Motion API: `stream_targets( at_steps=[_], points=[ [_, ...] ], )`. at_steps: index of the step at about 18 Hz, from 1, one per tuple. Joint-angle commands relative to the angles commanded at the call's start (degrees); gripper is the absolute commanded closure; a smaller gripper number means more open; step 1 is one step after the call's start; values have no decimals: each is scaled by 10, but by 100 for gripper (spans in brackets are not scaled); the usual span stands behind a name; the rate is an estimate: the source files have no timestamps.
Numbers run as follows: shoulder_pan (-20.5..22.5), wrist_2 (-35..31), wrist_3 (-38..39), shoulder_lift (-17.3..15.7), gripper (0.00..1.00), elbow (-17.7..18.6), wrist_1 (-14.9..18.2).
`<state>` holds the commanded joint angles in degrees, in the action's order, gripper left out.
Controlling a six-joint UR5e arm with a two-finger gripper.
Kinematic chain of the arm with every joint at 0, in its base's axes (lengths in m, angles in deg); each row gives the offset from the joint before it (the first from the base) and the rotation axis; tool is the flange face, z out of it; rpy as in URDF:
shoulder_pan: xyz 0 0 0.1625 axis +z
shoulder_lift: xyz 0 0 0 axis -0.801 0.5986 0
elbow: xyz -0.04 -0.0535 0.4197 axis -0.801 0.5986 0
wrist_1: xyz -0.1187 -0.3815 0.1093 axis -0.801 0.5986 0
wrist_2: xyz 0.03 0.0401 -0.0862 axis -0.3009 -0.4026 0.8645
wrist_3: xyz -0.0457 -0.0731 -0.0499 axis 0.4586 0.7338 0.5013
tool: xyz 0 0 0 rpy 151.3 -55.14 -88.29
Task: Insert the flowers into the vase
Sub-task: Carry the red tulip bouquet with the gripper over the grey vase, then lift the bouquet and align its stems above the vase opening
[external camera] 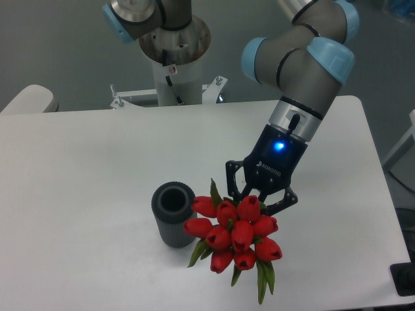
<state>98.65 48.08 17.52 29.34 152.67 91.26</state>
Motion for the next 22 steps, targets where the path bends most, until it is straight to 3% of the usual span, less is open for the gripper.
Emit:
stream_targets(
  at_steps=[13, 22],
  points=[
    [-29, 3, 13, -3, 86, -14, -14],
    [-13, 127, 9, 2, 86, -20, -18]
  ],
)
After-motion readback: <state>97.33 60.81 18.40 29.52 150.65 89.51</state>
